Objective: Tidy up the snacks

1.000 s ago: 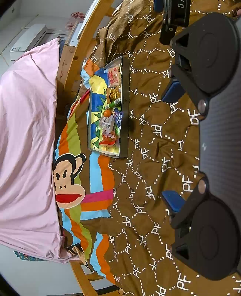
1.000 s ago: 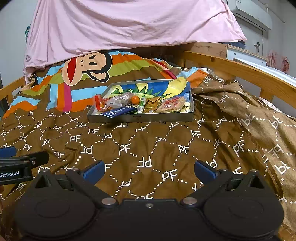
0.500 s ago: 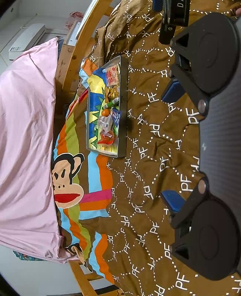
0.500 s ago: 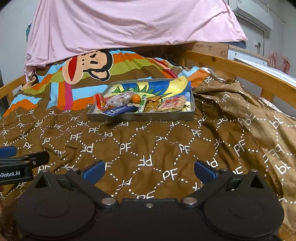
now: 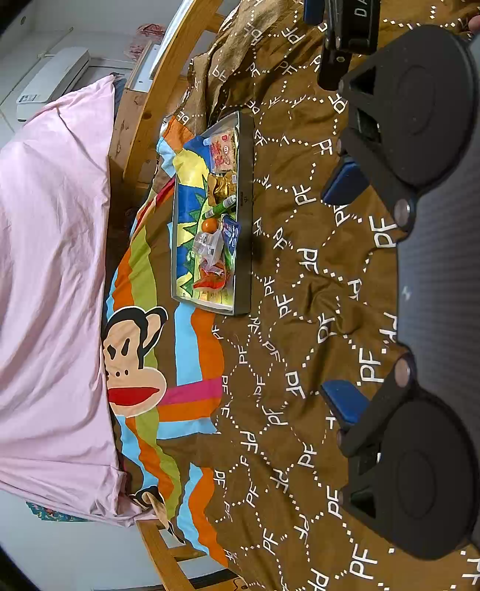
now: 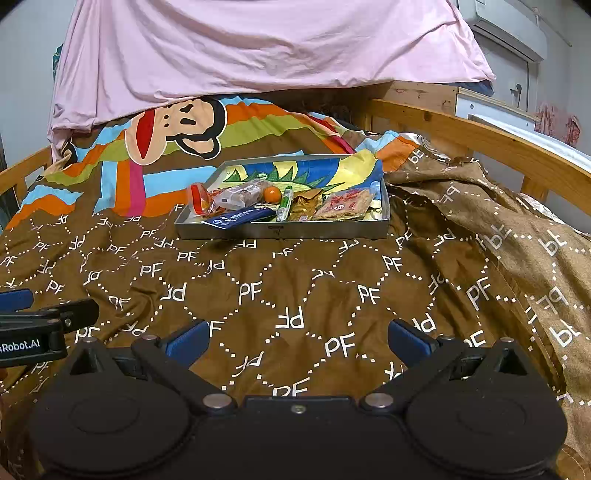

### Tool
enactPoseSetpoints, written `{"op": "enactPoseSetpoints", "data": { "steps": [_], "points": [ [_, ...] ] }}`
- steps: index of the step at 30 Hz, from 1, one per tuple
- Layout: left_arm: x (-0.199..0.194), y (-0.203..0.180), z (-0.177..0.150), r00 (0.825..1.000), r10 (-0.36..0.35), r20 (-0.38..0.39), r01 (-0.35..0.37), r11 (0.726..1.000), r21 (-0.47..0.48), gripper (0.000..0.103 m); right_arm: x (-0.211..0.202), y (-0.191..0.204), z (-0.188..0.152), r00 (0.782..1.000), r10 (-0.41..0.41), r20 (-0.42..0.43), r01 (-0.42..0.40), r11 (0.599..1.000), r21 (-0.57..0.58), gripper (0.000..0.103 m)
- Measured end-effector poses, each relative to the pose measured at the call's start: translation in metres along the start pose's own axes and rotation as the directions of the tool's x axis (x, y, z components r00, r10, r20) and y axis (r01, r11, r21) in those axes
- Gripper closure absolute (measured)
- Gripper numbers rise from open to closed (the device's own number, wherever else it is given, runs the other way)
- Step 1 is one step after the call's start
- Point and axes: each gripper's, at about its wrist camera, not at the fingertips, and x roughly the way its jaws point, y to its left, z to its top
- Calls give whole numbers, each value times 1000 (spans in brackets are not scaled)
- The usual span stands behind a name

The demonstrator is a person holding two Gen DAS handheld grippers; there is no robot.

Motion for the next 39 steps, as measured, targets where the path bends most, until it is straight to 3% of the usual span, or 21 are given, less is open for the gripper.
{"op": "enactPoseSetpoints", "data": {
  "steps": [39],
  "points": [
    [-1, 0, 0, 1000, -6, 0, 6, 1000, 3, 0, -1, 0, 1, 1000, 6, 0, -6, 1000, 0, 1]
  ]
}}
